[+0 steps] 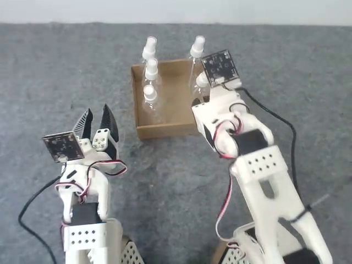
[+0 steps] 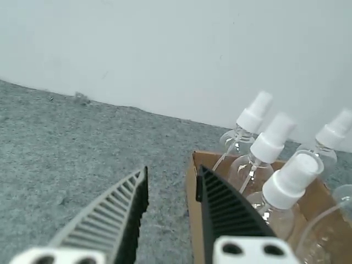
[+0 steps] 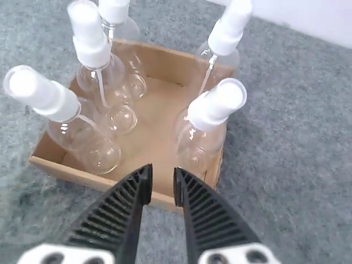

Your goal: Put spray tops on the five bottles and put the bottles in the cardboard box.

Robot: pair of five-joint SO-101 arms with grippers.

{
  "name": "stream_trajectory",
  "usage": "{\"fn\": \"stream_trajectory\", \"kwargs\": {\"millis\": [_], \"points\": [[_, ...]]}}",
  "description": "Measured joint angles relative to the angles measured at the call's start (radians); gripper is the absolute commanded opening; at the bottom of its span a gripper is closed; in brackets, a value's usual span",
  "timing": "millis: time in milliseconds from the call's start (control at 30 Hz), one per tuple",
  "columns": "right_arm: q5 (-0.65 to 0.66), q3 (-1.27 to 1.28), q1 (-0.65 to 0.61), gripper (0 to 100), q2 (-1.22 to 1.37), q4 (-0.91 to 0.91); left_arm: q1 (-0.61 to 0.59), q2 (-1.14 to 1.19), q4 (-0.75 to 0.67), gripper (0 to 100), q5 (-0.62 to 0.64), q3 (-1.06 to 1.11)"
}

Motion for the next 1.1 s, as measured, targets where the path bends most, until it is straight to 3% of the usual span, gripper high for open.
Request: {"fn": "stream_trajectory", "kwargs": {"millis": [533,1100], "points": [[0.006,0.282,0.0,0.9,-0.399,-0.14,0.0,0.0,0.0,13,0.0,0.0],[0.012,0.382,0.0,0.7,-0.552,-0.198,0.0,0.0,0.0,13,0.003,0.0]]}}
